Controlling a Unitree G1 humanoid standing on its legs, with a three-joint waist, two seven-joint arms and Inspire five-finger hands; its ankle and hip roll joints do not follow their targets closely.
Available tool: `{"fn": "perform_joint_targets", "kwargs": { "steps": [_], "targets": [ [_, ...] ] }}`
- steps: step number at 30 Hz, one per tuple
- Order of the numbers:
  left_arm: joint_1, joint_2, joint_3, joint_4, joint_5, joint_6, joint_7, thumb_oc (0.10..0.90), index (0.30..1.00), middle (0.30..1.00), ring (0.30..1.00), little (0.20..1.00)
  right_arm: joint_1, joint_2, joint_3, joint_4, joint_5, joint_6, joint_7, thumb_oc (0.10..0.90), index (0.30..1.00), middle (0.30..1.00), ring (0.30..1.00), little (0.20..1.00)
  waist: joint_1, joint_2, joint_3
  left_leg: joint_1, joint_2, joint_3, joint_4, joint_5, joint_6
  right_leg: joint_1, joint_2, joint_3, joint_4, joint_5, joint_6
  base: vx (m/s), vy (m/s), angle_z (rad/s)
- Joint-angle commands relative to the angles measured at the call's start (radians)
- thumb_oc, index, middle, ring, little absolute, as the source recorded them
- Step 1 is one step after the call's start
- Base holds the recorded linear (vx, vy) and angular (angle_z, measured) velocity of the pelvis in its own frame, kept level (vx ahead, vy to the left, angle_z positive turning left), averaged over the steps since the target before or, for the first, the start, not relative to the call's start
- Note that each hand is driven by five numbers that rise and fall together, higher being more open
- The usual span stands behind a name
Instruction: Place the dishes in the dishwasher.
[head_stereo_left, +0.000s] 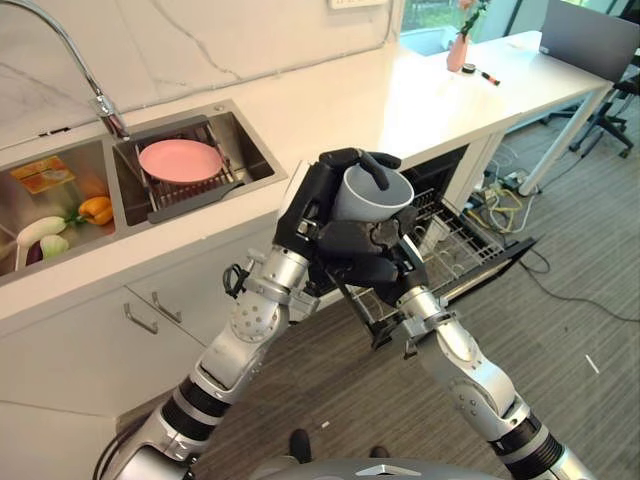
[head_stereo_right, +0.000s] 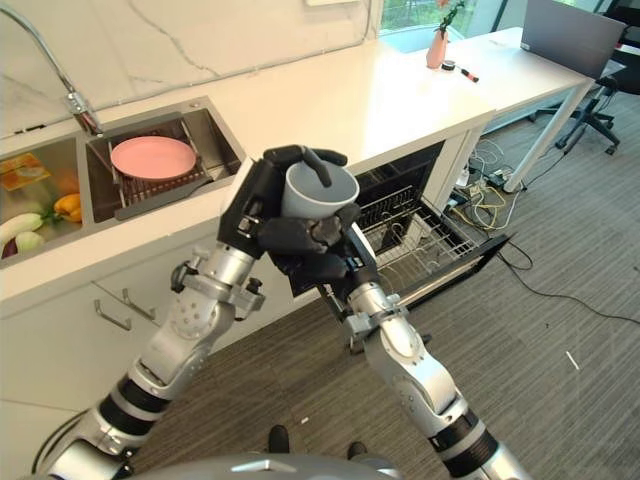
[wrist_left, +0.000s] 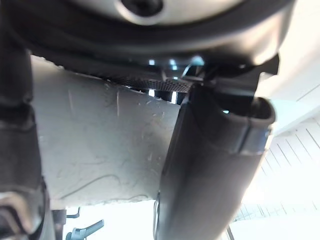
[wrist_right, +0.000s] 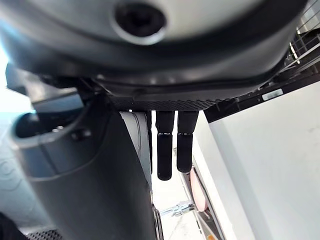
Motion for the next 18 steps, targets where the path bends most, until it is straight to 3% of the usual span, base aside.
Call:
{"fn": "perform_joint_targets", "kwargs": {
  "steps": [1,9,10,11,18],
  "targets": [
    [-0.054,-0.090,-0.236,0.301,0.122,0.023,0.027,0.400,0.300,0.300,0.300,0.300,-0.219,0.167,-0.176,-0.219,-0.045,-0.290,-0.074,0.400,0.300,0.300,0.300,0.300,-0.017,-0.006,-0.053,0.088,0.030,0.020,0.005,-0.089,-0.047,-0.026,0.033,-0.005,0.011,0.015,0.041,0.01,0.015,0.11],
    [-0.024,-0.076,-0.173,0.287,0.089,0.004,0.079,0.400,0.300,0.300,0.300,0.300,-0.159,0.150,-0.211,-0.204,-0.096,-0.311,-0.117,0.400,0.300,0.300,0.300,0.300,-0.024,-0.001,-0.054,0.088,0.030,0.027,0.005,-0.093,-0.049,-0.029,0.030,-0.005,0.011,0.015,0.044,0.01,0.012,-0.07],
    [-0.018,-0.072,-0.168,0.281,0.082,0.004,0.080,0.538,0.507,0.507,0.507,0.507,-0.151,0.150,-0.219,-0.200,-0.094,-0.314,-0.125,0.400,0.300,0.300,0.300,0.300,-0.024,-0.001,-0.054,0.089,0.029,0.027,0.005,-0.093,-0.049,-0.029,0.031,-0.004,0.011,0.015,0.045,0.00,0.000,0.00],
    [-0.004,-0.066,-0.158,0.269,0.058,0.007,0.076,0.800,0.900,0.900,0.900,0.900,-0.138,0.157,-0.236,-0.197,-0.103,-0.318,-0.145,0.400,0.300,0.300,0.300,0.300,-0.023,-0.001,-0.055,0.089,0.030,0.027,0.005,-0.095,-0.048,-0.029,0.030,-0.005,0.011,0.014,0.045,0.00,0.000,0.00],
    [0.046,-0.041,-0.095,0.214,0.011,0.003,0.073,0.800,0.900,0.900,0.900,0.900,-0.094,0.136,-0.329,-0.192,-0.211,-0.311,-0.204,0.400,0.300,0.300,0.300,0.300,-0.025,-0.001,-0.056,0.093,0.030,0.025,0.005,-0.101,-0.048,-0.027,0.028,-0.009,0.011,0.011,0.047,0.00,0.000,0.00]
  ]
}}
